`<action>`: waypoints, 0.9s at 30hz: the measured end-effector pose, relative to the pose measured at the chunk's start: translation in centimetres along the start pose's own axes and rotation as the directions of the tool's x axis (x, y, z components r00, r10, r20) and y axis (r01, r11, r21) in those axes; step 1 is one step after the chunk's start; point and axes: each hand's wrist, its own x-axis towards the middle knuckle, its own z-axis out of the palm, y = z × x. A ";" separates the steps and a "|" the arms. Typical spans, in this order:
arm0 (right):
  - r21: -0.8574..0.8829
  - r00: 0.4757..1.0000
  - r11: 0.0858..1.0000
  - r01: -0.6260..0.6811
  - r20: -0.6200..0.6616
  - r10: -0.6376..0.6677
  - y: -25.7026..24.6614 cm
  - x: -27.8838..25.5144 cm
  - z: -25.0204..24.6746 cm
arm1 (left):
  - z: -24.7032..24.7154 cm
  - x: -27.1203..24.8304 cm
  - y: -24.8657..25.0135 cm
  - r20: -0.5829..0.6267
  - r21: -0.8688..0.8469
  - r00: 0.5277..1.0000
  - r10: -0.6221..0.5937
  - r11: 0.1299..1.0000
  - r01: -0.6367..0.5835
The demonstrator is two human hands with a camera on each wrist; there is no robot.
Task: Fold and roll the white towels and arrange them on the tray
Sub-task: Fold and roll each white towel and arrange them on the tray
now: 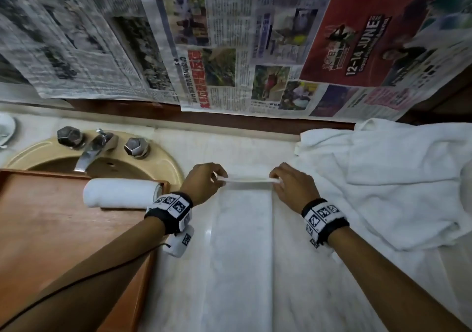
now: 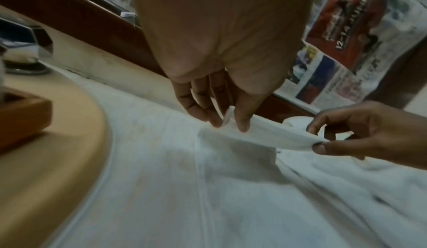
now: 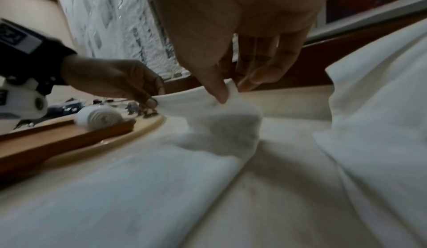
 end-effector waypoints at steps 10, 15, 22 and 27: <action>-0.005 0.977 1.000 0.008 0.215 -0.007 -0.6 -4.4 5.4 | 5.1 -3.7 -1.1 0.128 0.240 0.991 0.044 0.968 -0.074; -0.082 0.916 0.993 0.084 0.398 -0.044 -1.5 -5.8 6.9 | 7.9 -6.0 -1.9 0.307 0.347 0.948 0.085 0.917 -0.195; -0.168 0.883 0.979 0.112 0.470 -0.020 -0.6 -4.3 7.8 | 8.3 -4.4 -2.6 0.421 0.429 0.906 0.035 0.873 -0.233; -0.166 0.888 0.980 0.111 0.460 -0.022 0.7 -0.6 7.5 | 7.5 -0.8 -2.8 0.429 0.436 0.903 0.026 0.870 -0.232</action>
